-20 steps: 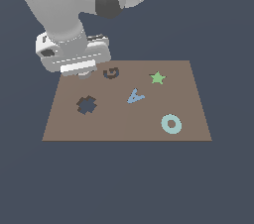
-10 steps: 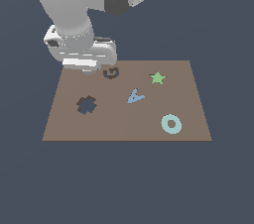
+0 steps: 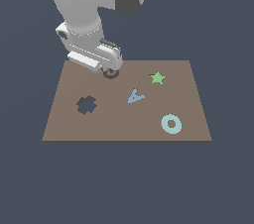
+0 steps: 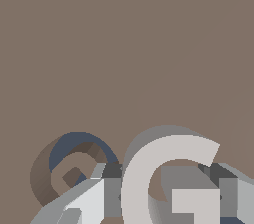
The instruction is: Insert a designated object into the corresponding slot on a board.
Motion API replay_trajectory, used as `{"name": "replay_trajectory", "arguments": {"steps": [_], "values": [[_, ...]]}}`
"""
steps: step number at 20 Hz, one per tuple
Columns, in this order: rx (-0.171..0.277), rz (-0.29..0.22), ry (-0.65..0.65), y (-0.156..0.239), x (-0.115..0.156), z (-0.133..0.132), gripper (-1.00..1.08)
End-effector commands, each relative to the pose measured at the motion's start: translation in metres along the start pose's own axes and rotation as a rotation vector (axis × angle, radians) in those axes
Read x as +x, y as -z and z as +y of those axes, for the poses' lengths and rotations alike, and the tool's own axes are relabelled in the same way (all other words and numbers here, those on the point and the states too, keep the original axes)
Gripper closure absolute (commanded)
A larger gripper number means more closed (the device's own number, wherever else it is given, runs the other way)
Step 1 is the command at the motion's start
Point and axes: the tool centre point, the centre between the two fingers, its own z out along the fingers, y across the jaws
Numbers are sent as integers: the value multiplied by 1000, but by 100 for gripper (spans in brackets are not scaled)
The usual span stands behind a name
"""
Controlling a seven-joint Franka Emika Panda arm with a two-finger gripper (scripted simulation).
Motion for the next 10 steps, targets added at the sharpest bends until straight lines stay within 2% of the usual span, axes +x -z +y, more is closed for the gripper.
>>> {"name": "replay_trajectory", "arguments": {"steps": [1, 10], "values": [[0, 0, -96, 1, -3, -6, 108], [1, 0, -424, 2, -9, -28, 108]]}}
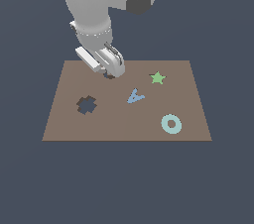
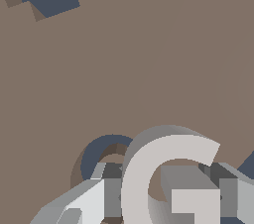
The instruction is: Insert a designated object into the corresponding slot on a board.
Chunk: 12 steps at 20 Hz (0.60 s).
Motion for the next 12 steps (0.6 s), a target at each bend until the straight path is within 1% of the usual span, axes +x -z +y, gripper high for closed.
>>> {"name": "replay_trajectory", "arguments": {"steps": [1, 6, 12], "values": [[0, 0, -89, 0, -3, -5, 108], [0, 0, -235, 1, -6, -15, 108], [0, 0, -368, 1, -8, -24, 108]]}}
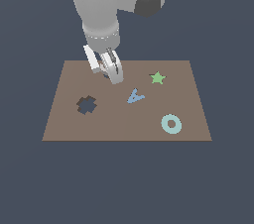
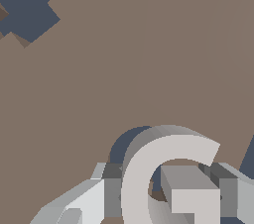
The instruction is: Insert a designated object into the corresponding slot on a board.
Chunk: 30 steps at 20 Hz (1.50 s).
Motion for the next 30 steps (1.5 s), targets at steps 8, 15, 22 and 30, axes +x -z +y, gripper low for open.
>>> {"name": "replay_trajectory", "arguments": {"steps": [8, 15, 22, 30], "values": [[0, 0, -138, 1, -3, -9, 108], [0, 0, -157, 0, -4, -10, 108], [0, 0, -161, -9, -4, -11, 108], [0, 0, -161, -10, -3, -10, -92]]}}
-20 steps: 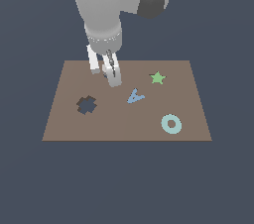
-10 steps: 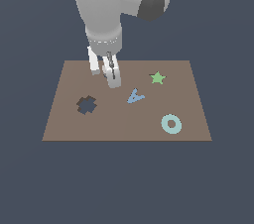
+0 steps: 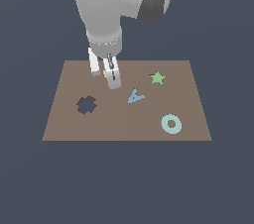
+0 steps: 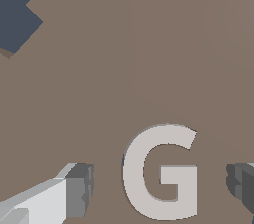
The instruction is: Insert a designated object into the corresponding slot on a board.
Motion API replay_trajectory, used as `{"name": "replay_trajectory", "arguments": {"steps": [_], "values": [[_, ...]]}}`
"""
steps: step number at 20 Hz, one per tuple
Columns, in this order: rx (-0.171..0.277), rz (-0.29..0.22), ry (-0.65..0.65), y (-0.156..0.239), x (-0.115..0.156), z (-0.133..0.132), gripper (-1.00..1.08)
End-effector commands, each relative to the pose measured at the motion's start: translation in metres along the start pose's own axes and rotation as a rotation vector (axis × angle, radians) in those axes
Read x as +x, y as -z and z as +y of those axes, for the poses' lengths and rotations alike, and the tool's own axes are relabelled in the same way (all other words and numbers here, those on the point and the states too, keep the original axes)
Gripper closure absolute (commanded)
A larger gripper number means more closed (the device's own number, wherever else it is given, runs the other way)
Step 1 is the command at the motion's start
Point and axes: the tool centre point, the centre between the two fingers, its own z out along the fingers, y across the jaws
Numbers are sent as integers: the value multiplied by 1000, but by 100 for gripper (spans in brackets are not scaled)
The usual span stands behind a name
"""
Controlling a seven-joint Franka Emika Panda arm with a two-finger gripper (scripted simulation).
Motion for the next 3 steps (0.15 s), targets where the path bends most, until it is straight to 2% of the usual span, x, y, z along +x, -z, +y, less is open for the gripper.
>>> {"name": "replay_trajectory", "arguments": {"steps": [1, 3], "values": [[0, 0, 0, 0, 0, 0, -92], [0, 0, 0, 0, 0, 0, -92]]}}
